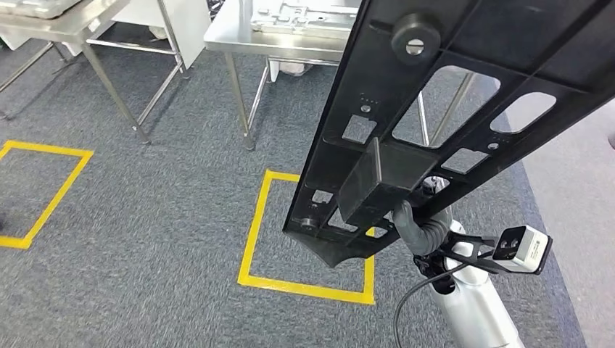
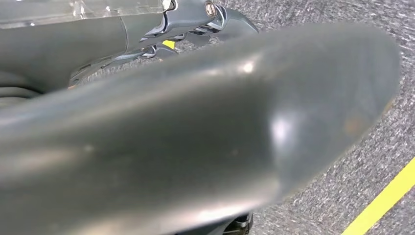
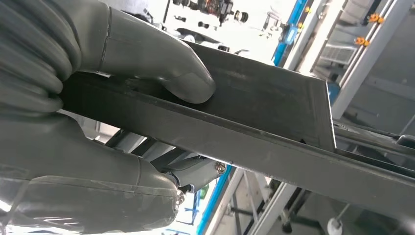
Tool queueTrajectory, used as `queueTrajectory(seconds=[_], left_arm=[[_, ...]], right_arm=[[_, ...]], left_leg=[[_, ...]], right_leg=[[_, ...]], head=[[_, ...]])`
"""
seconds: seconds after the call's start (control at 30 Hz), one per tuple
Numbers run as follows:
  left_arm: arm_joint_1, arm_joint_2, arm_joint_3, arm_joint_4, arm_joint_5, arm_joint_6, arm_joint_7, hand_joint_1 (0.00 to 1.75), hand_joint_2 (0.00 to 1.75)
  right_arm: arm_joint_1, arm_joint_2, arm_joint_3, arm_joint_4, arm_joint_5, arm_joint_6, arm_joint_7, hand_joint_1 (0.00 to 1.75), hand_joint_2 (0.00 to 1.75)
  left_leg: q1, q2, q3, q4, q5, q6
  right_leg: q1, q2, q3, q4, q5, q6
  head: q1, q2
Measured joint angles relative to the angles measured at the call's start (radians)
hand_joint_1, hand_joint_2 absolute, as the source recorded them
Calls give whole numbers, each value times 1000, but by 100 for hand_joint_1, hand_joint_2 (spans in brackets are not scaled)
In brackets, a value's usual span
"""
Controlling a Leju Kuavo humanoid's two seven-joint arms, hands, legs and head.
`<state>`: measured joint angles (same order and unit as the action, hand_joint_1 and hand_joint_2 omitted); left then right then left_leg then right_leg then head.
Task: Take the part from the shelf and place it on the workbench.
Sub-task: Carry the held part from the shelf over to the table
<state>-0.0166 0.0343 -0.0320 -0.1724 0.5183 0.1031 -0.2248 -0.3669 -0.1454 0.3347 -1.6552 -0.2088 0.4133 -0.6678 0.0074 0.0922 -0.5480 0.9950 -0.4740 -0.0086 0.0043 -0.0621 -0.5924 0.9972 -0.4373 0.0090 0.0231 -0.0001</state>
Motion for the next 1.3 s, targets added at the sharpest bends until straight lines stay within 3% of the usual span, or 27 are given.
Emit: queueTrajectory(seconds=[0.03,0.1,0.17,0.23,0.27,0.3,0.37,0.43,0.47,0.6,0.67,0.73,0.8,0.83,0.87,0.93,0.97,1.0,1.07,1.1,1.13,1.17,1.2,1.23,1.3], left_arm=[[-1,1,-1,0,0,-1,0,0,0],[-2,3,-3,0,-1,-5,-2,0,0],[1,3,-4,0,-4,-9,-5,0,0],[4,4,-7,0,-6,-14,-12,0,0],[5,5,-9,0,-6,-15,-16,0,0],[7,6,-11,0,-6,-17,-18,0,0],[10,8,-13,0,-6,-18,-22,0,0],[10,12,-14,0,-6,-19,-25,0,0],[9,13,-14,0,-7,-19,-27,0,0],[9,14,-17,0,-9,-21,-30,0,0],[12,14,-18,0,-9,-22,-30,0,0],[13,15,-18,0,-9,-22,-30,0,0],[16,15,-18,0,-9,-22,-31,0,0],[17,15,-18,0,-9,-22,-31,0,0],[19,15,-18,0,-9,-22,-31,0,0],[20,14,-18,1,-9,-22,-33,0,0],[19,13,-18,1,-10,-22,-34,0,0],[17,13,-18,1,-10,-22,-35,0,0],[9,14,-18,1,-13,-22,-37,0,0],[6,14,-18,1,-14,-22,-38,0,0],[4,14,-19,1,-15,-22,-39,0,0],[2,15,-19,1,-15,-22,-40,0,0],[3,15,-19,1,-15,-22,-40,0,0],[3,15,-19,1,-15,-22,-41,0,0],[9,17,-19,2,-15,-21,-42,0,0]], right_arm=[[1,-1,-3,0,0,0,0,175,175],[1,-3,-7,0,-1,0,0,175,175],[1,-3,-10,1,-2,1,-1,175,175],[4,-3,-11,6,-3,3,-1,175,175],[7,-4,-12,9,-3,4,-2,175,175],[9,-4,-15,13,-3,6,-4,175,175],[10,-4,-22,18,-3,10,-8,175,175],[9,-4,-28,20,-4,14,-11,175,175],[9,-4,-30,21,-4,15,-12,175,175],[7,-4,-35,21,-1,14,-13,175,175],[6,-4,-36,21,0,14,-13,175,175],[9,-4,-37,23,2,13,-14,175,175],[14,-4,-37,26,3,13,-14,175,175],[14,-4,-37,27,4,13,-14,175,175],[15,-4,-37,29,4,13,-15,175,175],[17,-4,-38,31,6,14,-15,175,175],[18,-5,-38,32,8,14,-14,175,175],[18,-5,-39,30,9,14,-14,175,175],[12,-6,-41,25,11,13,-10,175,175],[8,-6,-42,23,12,10,-5,175,175],[6,-6,-42,23,13,6,0,175,175],[5,-6,-42,22,13,1,6,175,175],[5,-6,-42,22,14,-3,12,175,175],[7,-6,-42,23,14,-7,16,175,175],[10,-6,-42,23,15,-16,22,175,175]], left_leg=[[0,6,2,-1,-2,-6],[3,-19,-2,20,-21,-16],[6,-67,-48,123,-76,-21],[7,-85,-121,262,-127,-24],[6,-86,-142,296,-127,-24],[6,-86,-145,290,-107,-23],[6,-87,-97,169,-29,-17],[4,-91,-43,47,8,-8],[3,-92,-31,19,7,-1],[4,-92,0,2,-11,26],[5,-90,23,-2,-24,33],[5,-90,44,-3,-43,34],[5,-91,75,-3,-69,32],[5,-91,94,-4,-84,30],[5,-91,114,-6,-101,28],[3,-88,153,-11,-136,20],[2,-87,173,-22,-151,14],[1,-86,194,-28,-156,7],[2,-85,205,3,-130,-6],[2,-86,184,60,-101,-10],[4,-87,143,132,-81,-12],[5,-87,92,203,-79,-14],[5,-88,40,258,-103,-17],[5,-89,-5,287,-151,-20],[5,-89,-65,279,-254,-23]], right_leg=[[-3,13,0,-3,2,-5],[-9,33,5,-11,8,-15],[-12,48,9,-16,9,-25],[-11,64,10,-15,3,-30],[-10,73,12,-13,0,-31],[-9,80,16,-11,-5,-30],[-10,92,27,-5,-18,-25],[-6,98,35,0,-33,-15],[-5,99,38,0,-37,-9],[-6,92,35,37,-39,13],[-9,79,-27,137,-59,19],[-12,74,-121,255,-95,25],[-15,73,-179,279,-118,27],[-15,71,-188,246,-110,25],[-14,68,-186,191,-76,20],[-6,60,-174,77,48,8],[0,58,-166,47,93,2],[2,59,-156,34,114,-3],[2,66,-121,28,88,-15],[0,69,-99,21,75,-21],[-1,70,-76,14,62,-27],[-2,71,-54,9,47,-32],[-2,73,-34,7,30,-35],[-1,76,-13,6,13,-37],[0,83,30,6,-21,-38]], head=[[0,0],[-1,0],[-6,0],[-9,0],[-9,0],[-10,0],[-10,0],[-12,0],[-12,0],[-11,0],[-7,0],[-5,0],[-5,0],[-5,0],[-5,0],[-5,0],[-6,0],[-7,0],[-9,0],[-12,0],[-15,0],[-18,0],[-21,0],[-22,0],[-24,0]])
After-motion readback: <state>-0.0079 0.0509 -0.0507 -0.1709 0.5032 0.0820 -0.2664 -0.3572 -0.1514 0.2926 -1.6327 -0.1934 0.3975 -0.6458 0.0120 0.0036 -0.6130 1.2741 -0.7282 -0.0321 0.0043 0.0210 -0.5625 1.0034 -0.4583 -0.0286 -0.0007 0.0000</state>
